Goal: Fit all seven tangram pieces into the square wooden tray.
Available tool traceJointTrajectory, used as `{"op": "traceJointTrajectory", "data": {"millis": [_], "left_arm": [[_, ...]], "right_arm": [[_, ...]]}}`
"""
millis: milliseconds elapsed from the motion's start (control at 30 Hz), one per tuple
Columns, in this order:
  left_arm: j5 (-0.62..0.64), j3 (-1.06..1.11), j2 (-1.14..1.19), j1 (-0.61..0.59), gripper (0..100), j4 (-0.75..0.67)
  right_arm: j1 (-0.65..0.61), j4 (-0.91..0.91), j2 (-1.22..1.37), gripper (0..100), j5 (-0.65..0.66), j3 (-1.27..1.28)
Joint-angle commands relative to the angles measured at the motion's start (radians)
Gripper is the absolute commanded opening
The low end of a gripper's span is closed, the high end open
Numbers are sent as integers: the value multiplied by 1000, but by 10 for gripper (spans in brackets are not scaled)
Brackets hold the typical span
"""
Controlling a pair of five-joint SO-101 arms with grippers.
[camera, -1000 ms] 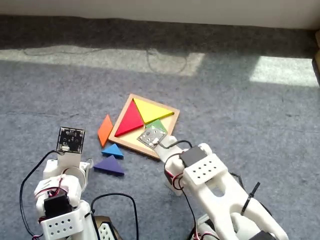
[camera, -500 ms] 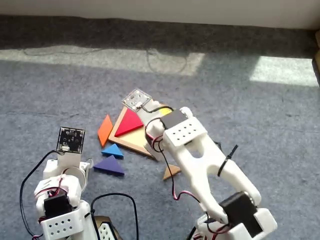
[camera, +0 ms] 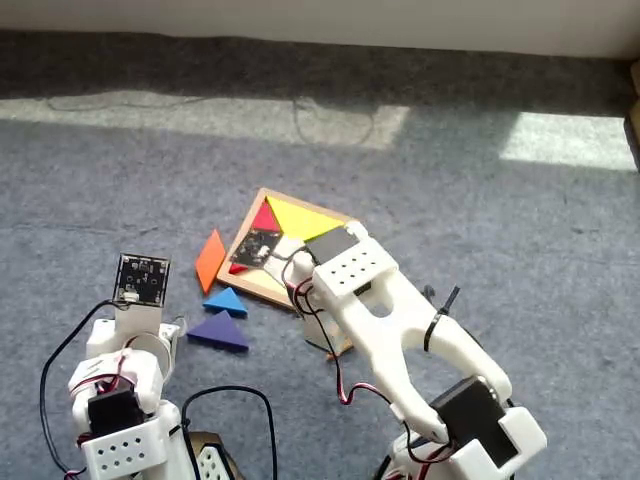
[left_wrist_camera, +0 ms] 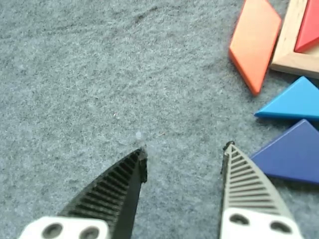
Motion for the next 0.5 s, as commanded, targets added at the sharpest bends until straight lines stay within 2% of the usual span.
{"op": "traceJointTrajectory", "data": {"millis": [0,200,467], "left_arm": [[0,-4,-35,-13,252,-17],[0,-4,-35,-15,252,-15],[0,-4,-35,-13,252,-15]], "right_arm": [[-4,-7,1,245,129,16],[-4,-105,2,245,259,97],[-4,-283,4,245,276,191]]}}
